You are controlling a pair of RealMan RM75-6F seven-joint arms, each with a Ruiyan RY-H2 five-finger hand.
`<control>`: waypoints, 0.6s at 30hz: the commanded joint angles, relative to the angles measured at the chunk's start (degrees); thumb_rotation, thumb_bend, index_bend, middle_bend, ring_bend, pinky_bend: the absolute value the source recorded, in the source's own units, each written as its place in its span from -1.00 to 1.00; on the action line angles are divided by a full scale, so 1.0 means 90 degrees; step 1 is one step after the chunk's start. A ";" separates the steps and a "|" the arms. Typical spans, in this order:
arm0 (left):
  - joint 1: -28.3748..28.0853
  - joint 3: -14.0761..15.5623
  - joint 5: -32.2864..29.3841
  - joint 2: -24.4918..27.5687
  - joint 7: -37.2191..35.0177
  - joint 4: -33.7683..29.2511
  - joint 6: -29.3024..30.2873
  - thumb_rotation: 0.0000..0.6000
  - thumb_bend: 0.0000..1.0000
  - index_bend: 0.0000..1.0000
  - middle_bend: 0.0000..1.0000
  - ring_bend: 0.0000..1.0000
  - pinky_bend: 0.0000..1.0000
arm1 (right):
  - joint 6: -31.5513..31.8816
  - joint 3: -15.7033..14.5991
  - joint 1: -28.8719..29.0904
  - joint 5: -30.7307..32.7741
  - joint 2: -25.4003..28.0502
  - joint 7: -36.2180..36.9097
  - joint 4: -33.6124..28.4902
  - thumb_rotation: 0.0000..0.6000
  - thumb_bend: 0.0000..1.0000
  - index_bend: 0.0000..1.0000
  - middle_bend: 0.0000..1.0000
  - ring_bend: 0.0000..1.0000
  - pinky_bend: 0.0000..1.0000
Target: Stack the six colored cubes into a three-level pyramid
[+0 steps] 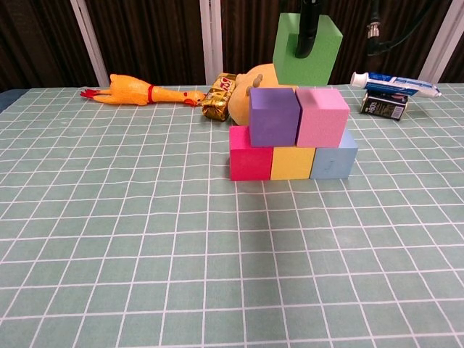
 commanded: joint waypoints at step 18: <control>0.0006 -0.0005 -0.0005 -0.0012 0.0010 0.0014 -0.0041 1.00 -0.75 -1.00 -0.83 -1.00 -0.97 | 0.0442 0.0501 -0.0072 0.0574 -0.0360 -0.0845 0.0447 1.00 -0.28 -1.00 -0.13 -0.39 -1.00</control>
